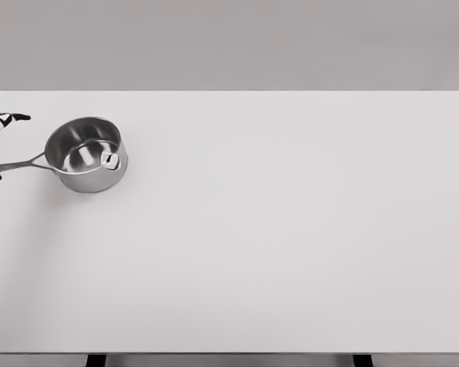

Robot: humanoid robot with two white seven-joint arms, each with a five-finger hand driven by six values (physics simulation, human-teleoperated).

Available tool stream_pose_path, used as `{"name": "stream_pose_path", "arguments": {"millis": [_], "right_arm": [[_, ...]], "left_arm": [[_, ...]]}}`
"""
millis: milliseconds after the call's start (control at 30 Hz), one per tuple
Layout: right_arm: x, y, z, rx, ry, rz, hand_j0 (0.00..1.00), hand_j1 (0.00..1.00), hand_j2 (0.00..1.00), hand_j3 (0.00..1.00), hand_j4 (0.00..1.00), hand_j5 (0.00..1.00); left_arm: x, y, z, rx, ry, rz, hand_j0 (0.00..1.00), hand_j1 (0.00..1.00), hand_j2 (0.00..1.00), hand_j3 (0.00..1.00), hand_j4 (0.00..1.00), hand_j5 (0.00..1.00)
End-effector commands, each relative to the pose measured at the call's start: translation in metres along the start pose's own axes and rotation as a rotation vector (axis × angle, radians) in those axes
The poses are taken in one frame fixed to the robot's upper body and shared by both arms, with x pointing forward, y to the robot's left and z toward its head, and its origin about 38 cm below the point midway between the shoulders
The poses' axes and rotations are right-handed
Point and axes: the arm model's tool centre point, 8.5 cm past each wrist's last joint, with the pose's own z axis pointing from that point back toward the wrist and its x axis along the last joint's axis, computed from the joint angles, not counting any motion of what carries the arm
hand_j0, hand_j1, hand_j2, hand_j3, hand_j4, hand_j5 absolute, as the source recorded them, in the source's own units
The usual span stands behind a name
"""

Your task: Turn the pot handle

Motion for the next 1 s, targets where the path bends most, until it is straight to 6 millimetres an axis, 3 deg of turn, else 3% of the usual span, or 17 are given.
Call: {"name": "stream_pose_path", "arguments": {"millis": [0, 967], "right_arm": [[0.000, 0.000, 0.000, 0.000, 0.000, 0.001, 1.00, 1.00, 1.00, 1.00, 1.00, 1.00], [0.000, 0.000, 0.000, 0.000, -0.001, 0.001, 1.00, 1.00, 1.00, 1.00, 1.00, 1.00]], "left_arm": [[-0.001, 0.000, -0.001, 0.000, 0.003, 0.002, 1.00, 1.00, 1.00, 1.00, 1.00, 1.00], [-0.004, 0.001, -0.029, 0.030, 0.031, 0.042, 1.00, 1.00, 1.00, 1.00, 1.00, 1.00]]}}
